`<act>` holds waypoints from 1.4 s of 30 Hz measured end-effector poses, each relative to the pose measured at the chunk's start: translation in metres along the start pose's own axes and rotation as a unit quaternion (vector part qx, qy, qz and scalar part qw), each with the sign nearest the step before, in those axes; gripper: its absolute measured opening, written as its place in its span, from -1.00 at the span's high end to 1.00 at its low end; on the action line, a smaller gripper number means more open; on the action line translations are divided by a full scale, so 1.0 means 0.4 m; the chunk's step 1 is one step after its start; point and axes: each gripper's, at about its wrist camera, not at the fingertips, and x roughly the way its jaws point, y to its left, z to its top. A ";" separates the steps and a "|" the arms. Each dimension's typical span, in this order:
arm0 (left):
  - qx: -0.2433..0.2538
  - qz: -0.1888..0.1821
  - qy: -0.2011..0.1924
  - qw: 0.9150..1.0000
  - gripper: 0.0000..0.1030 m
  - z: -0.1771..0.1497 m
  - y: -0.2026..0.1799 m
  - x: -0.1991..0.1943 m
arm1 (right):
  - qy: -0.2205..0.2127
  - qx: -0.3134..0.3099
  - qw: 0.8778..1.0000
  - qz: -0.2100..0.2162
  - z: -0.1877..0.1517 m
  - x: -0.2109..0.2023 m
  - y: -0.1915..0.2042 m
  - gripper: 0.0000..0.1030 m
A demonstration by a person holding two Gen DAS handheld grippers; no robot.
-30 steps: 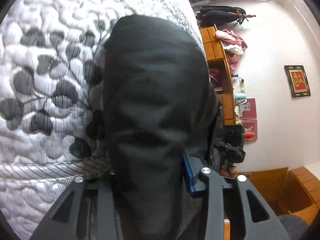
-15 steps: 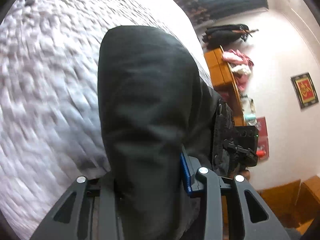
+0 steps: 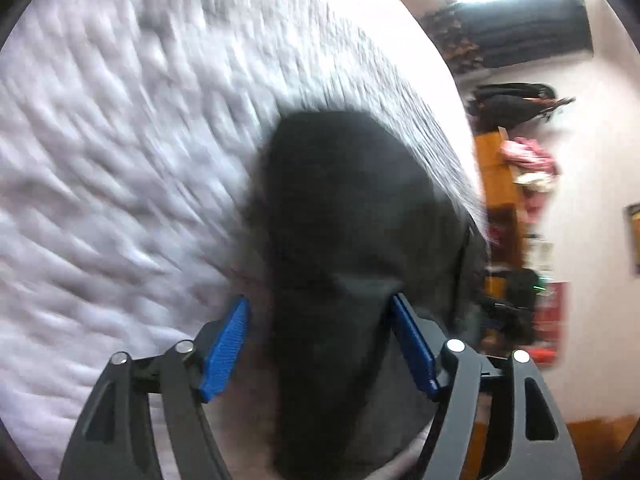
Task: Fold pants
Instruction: 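Lay the folded bundle flat on the bed and open both tools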
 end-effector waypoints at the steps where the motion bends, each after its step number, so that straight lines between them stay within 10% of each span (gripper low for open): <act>1: 0.007 0.015 -0.018 1.000 -0.44 0.011 -0.011 -0.023 | -0.021 -0.005 1.000 -0.018 0.003 -0.034 -0.002 -0.46; 6: 0.023 0.037 -0.090 0.995 -0.68 0.076 -0.105 -0.060 | -0.090 -0.007 0.995 0.044 0.069 -0.127 0.071 -0.46; 11: 0.022 0.097 -0.062 0.993 -0.68 0.134 -0.138 0.068 | -0.046 0.016 0.997 0.054 0.117 0.018 0.117 -0.44; 14: 0.011 0.113 -0.058 0.992 -0.81 0.136 -0.120 0.101 | -0.034 0.053 0.998 0.008 0.133 0.080 0.048 -0.07; 16: -0.007 0.106 -0.061 0.992 -0.72 0.131 -0.121 0.072 | -0.054 0.077 0.995 0.038 0.124 0.046 0.038 -0.33; 24: 0.023 0.070 -0.116 0.991 -0.82 -0.132 -0.121 -0.070 | -0.063 0.043 0.984 0.159 -0.120 -0.101 0.074 -0.50; 31: -0.001 0.094 -0.075 0.993 -0.84 -0.228 -0.076 0.037 | -0.056 0.120 0.980 0.150 -0.192 -0.035 -0.020 -0.32; 42: -0.008 0.099 -0.146 0.984 -0.89 -0.409 -0.102 -0.189 | -0.131 0.113 0.976 0.134 -0.370 -0.237 0.077 -0.77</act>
